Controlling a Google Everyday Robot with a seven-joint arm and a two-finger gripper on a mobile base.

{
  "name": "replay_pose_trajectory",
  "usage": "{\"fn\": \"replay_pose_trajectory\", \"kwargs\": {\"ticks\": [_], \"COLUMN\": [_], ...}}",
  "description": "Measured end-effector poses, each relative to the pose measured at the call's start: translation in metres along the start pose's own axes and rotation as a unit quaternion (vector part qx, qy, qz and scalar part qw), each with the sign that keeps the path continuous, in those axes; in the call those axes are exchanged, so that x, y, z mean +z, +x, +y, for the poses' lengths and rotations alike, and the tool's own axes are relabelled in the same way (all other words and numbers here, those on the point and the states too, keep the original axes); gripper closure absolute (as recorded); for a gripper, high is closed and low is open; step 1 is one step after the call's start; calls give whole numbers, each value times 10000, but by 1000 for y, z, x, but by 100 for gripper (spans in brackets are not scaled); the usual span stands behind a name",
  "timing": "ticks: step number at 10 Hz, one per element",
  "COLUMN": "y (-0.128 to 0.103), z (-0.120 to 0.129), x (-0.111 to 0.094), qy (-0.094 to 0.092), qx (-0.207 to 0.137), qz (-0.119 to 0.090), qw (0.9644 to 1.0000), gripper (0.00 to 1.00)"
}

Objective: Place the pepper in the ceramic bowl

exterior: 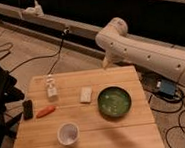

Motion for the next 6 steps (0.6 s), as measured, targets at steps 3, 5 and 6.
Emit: {"fn": "replay_pose_trajectory", "kwargs": {"ticks": [3,5,6], "y": [-3,6,15], "z": [98,167,203], "x": [-3,-9,-15], "qy": [-552,-1063,-1429], "qx": [-808,-1363,-1625], "qz": [-84,-54,14], "qw": [9952,9849,9763], "gripper": [20,20,20]}}
